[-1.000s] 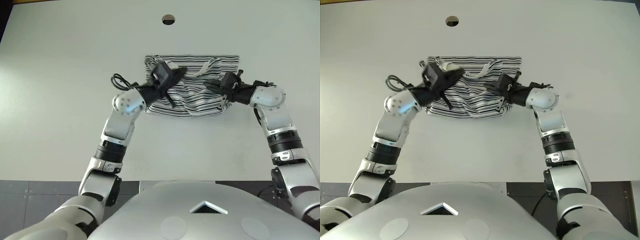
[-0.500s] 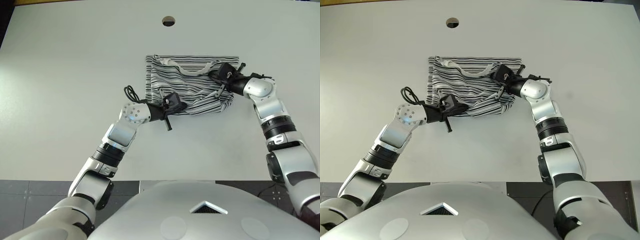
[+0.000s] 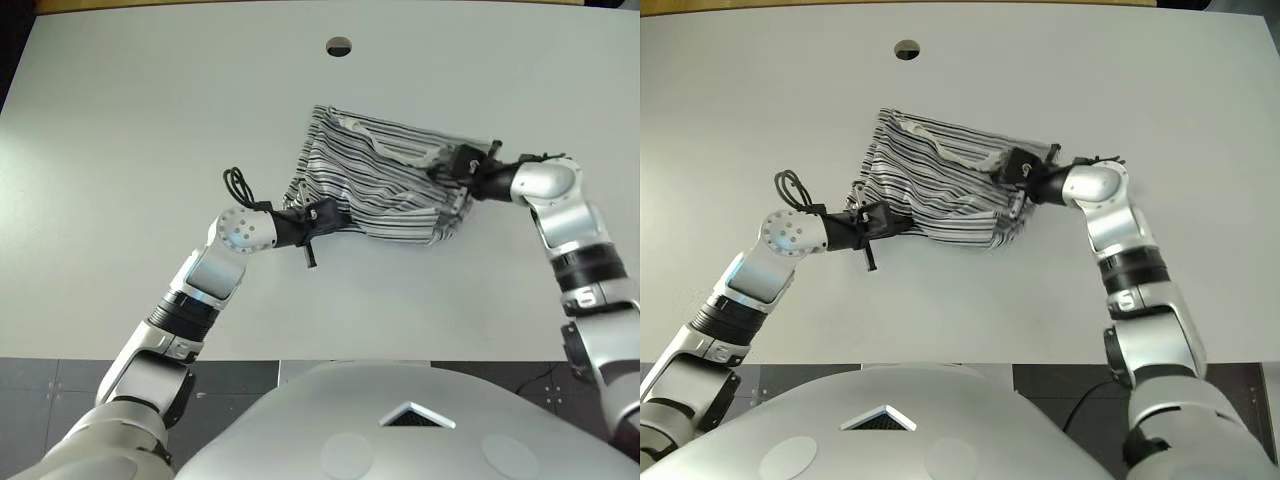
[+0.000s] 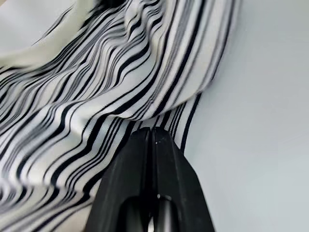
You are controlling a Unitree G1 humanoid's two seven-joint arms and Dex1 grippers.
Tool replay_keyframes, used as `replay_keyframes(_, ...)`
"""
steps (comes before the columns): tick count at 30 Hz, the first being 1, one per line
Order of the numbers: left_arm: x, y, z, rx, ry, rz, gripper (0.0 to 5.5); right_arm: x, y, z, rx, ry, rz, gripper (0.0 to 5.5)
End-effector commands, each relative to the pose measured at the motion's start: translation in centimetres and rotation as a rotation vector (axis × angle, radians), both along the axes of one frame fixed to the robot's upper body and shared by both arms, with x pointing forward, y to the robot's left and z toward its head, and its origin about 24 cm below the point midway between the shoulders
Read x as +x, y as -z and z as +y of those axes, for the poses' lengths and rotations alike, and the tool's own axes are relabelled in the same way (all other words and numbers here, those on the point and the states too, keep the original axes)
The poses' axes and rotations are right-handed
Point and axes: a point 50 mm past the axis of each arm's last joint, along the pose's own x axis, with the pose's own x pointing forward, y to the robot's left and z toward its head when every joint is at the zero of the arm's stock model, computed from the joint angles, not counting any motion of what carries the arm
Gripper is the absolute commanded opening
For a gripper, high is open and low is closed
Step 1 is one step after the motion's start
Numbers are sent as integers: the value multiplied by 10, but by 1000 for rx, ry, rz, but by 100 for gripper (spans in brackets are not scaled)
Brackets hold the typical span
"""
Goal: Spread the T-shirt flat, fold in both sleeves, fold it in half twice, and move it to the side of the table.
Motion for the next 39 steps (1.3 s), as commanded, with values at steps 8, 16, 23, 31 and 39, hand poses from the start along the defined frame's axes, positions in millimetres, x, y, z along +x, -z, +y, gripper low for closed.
replay_keyframes(8, 8, 7, 60, 270, -39, 5, 14, -117, -5, 37, 128, -206, 409, 10)
replay_keyframes(16, 28, -21, 60, 173, -85, -106, 14, -109, -48, 49, 277, -124, 292, 10)
replay_keyframes(23, 7, -54, 60, -1, 4, -118, 14, -95, -98, 32, 295, -154, 112, 10)
replay_keyframes(31, -39, -49, 39, -67, 201, -32, 14, -72, -69, 71, 272, -175, 118, 10)
replay_keyframes(39, -62, -17, 31, 20, 266, 78, 14, -67, -23, 79, 94, -213, 142, 10)
